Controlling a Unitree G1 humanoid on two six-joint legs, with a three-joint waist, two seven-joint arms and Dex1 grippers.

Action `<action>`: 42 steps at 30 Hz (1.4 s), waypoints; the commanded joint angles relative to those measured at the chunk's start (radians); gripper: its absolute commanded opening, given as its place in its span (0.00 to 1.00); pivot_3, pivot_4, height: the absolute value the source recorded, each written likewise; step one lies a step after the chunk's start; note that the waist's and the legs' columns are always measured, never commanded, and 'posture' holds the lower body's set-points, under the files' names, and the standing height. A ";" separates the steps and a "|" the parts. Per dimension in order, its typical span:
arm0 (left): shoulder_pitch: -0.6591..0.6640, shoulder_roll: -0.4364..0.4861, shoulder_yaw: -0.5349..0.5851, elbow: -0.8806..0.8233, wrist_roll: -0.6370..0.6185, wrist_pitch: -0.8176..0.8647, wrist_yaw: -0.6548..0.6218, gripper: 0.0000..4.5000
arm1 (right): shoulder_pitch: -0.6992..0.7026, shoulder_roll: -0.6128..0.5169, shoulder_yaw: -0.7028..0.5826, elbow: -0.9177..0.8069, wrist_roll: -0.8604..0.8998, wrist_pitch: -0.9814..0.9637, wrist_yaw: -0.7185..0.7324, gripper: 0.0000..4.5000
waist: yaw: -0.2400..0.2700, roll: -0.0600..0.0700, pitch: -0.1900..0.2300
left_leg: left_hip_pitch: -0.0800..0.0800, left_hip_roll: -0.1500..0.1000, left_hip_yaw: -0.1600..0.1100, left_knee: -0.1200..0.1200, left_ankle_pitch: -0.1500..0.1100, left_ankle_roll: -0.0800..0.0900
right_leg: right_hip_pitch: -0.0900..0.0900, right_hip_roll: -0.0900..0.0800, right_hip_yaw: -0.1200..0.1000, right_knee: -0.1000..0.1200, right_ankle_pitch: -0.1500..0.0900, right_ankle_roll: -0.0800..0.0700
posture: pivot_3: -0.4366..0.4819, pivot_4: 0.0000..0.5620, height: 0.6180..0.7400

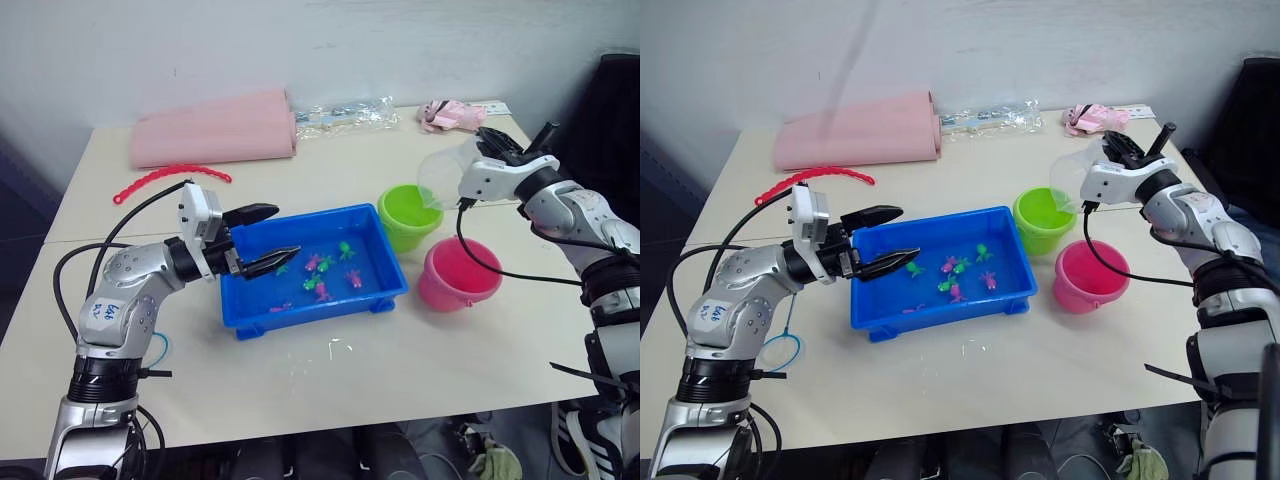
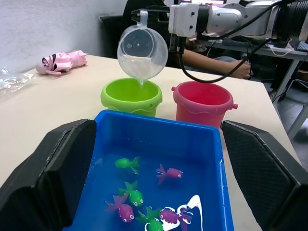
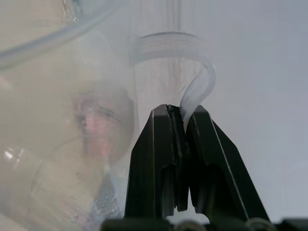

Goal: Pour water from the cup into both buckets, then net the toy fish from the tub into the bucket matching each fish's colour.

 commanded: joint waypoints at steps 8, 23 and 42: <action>0.014 -0.015 0.008 -0.047 -0.005 -0.015 0.007 1.00 | -0.110 -0.028 0.098 0.039 -0.143 -0.060 -0.160 0.00 | -0.007 0.000 0.000 | 0.001 0.000 0.002 0.000 0.000 0.000 | -0.001 0.000 0.002 0.000 0.000 0.000 | 0.48 0.27 1.00; 0.030 -0.059 -0.001 -0.045 0.003 -0.038 0.017 1.00 | -0.143 -0.040 0.135 0.064 -0.216 -0.050 -0.304 0.00 | -0.018 0.000 0.000 | 0.001 0.000 0.003 -0.001 0.000 0.000 | -0.001 0.000 0.003 0.001 0.000 0.000 | 0.48 0.27 1.00; -0.006 -0.005 -0.012 -0.044 -0.017 -0.031 -0.102 1.00 | 0.091 0.077 -0.583 0.028 0.882 0.304 0.592 0.00 | -0.015 -0.001 0.000 | 0.002 0.000 0.004 -0.001 0.000 0.002 | 0.000 0.000 0.003 0.002 0.000 0.001 | 0.48 0.27 1.00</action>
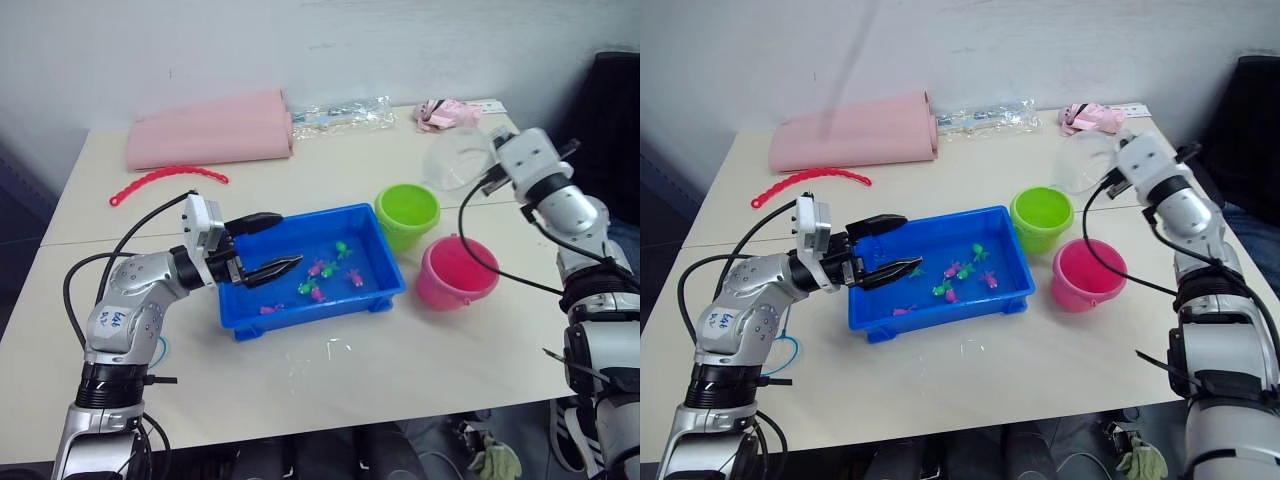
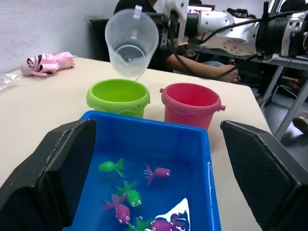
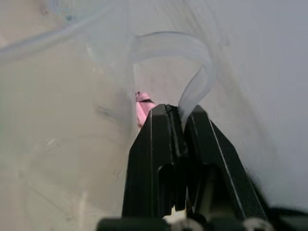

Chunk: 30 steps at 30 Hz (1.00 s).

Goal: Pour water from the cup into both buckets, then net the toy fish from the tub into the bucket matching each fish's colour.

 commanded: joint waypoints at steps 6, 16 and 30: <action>-0.030 0.026 -0.068 -0.188 -0.063 0.054 -0.068 1.00 | 0.299 -0.058 -0.477 -0.299 0.519 0.508 0.108 0.00 | 0.027 0.000 0.000 | 0.000 0.000 -0.003 0.000 -0.001 0.001 | 0.003 0.000 -0.001 -0.002 0.000 0.000 | 0.48 0.27 1.00; -0.027 0.012 -0.117 -0.249 -0.075 0.085 -0.066 1.00 | 0.473 0.075 -0.494 -0.246 0.477 0.439 -0.002 0.00 | -0.001 0.000 0.000 | 0.005 0.000 0.002 0.001 0.001 -0.002 | 0.002 0.004 0.006 0.000 0.000 0.000 | 0.48 0.27 1.00; 0.015 0.066 -0.066 -0.261 -0.084 0.121 -0.066 1.00 | 0.656 0.131 -0.570 -0.314 0.537 0.363 -0.032 0.76 | 0.011 0.000 0.000 | 0.004 0.001 0.001 0.000 0.001 -0.002 | 0.002 0.005 0.006 -0.003 0.000 0.000 | 0.48 0.27 1.00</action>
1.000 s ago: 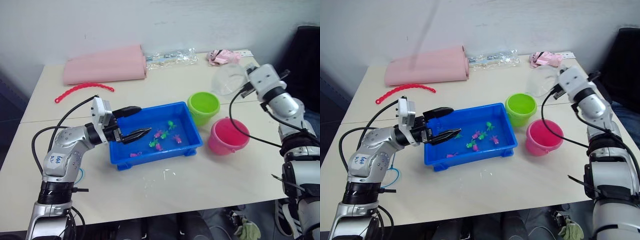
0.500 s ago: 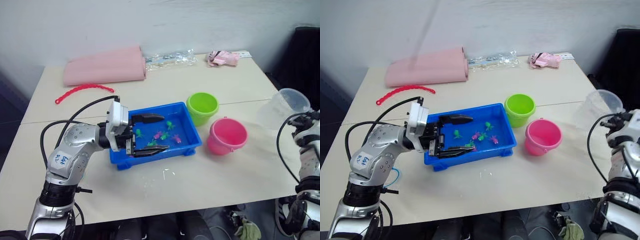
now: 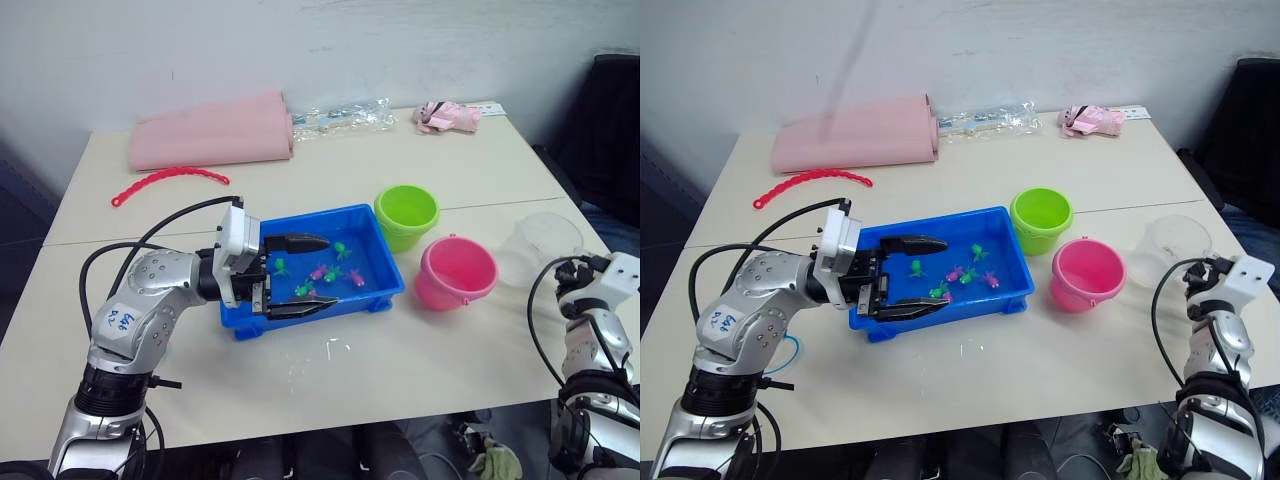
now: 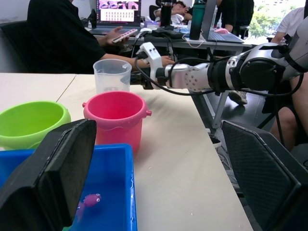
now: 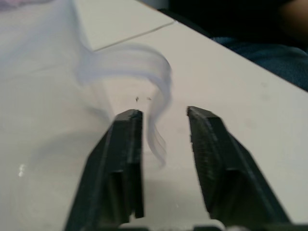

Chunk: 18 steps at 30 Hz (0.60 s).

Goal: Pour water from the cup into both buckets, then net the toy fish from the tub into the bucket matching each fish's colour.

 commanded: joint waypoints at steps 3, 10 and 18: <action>0.074 0.050 0.066 -0.040 -0.021 -0.002 -0.002 1.00 | 0.234 0.014 -0.078 -0.302 0.068 0.023 0.015 1.00 | 0.010 0.000 0.000 | 0.000 0.000 0.000 0.000 0.000 0.000 | 0.000 0.000 0.000 0.000 0.000 0.000 | 0.48 0.27 1.00; 0.209 0.088 0.221 -0.057 -0.047 0.006 0.069 1.00 | 0.548 -0.005 -0.113 -0.842 0.269 0.252 0.175 1.00 | 0.010 0.001 -0.001 | 0.001 0.001 0.000 -0.001 -0.001 -0.001 | 0.000 -0.001 0.001 0.000 0.000 0.000 | 0.48 0.27 1.00; 0.467 0.028 0.544 -0.049 -0.050 -0.054 0.246 1.00 | 0.672 -0.207 -0.087 -1.188 0.420 0.449 0.489 1.00 | 0.010 -0.001 -0.001 | 0.003 0.006 0.000 -0.002 -0.007 0.000 | 0.001 0.002 0.005 -0.002 -0.001 -0.002 | 0.48 0.27 1.00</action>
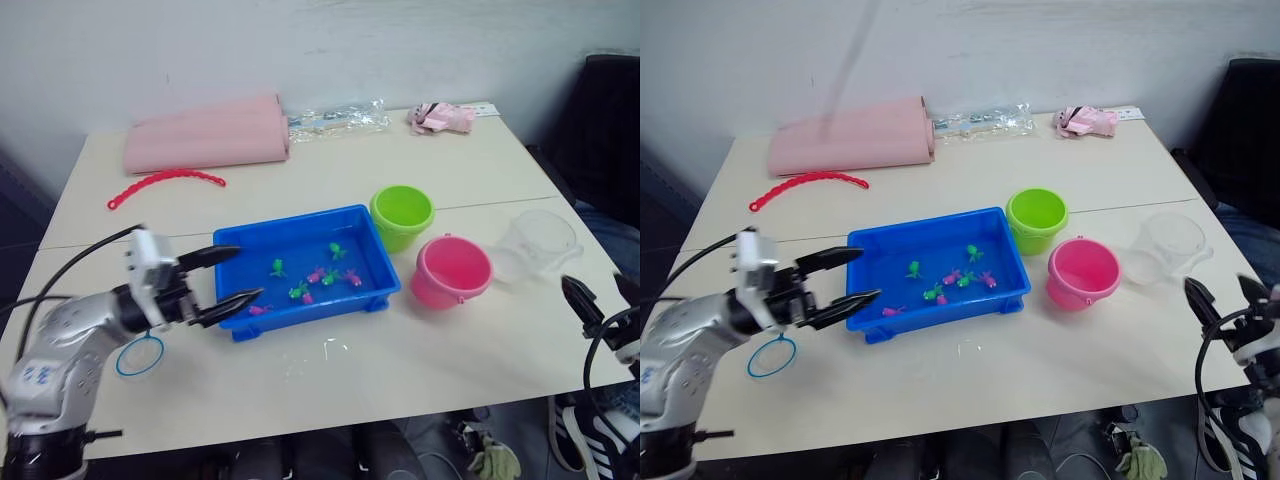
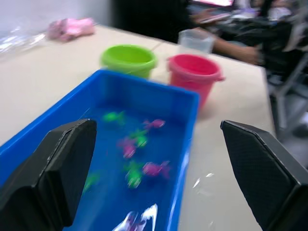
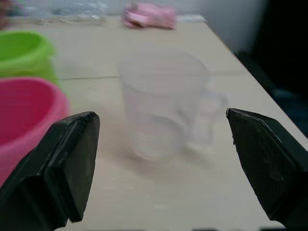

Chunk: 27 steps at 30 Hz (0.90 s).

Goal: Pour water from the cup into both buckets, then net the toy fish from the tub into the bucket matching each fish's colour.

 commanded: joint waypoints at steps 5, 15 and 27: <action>0.195 -0.141 0.321 0.001 0.071 -0.173 0.230 1.00 | -0.017 -0.081 0.109 -0.137 0.040 0.003 0.304 1.00 | 0.012 -0.012 -0.003 | -0.003 0.002 -0.002 0.002 -0.002 0.001 | 0.001 0.000 0.000 -0.004 0.000 0.000 | 0.48 0.27 1.00; 0.601 -0.271 0.453 0.040 0.177 -0.093 0.429 1.00 | -0.228 0.124 0.430 -0.095 -0.092 -0.234 0.478 1.00 | 0.008 -0.021 -0.004 | -0.002 0.006 0.001 0.004 -0.011 0.006 | 0.001 -0.004 -0.007 -0.010 0.002 -0.004 | 0.48 0.27 1.00; 0.320 -0.086 0.295 -0.160 0.075 0.418 0.698 1.00 | -0.338 0.169 0.544 0.018 -0.100 -0.283 0.607 1.00 | 0.008 -0.019 -0.005 | -0.001 0.005 -0.011 0.002 -0.012 -0.002 | 0.008 -0.009 -0.012 -0.012 0.001 -0.010 | 0.48 0.27 1.00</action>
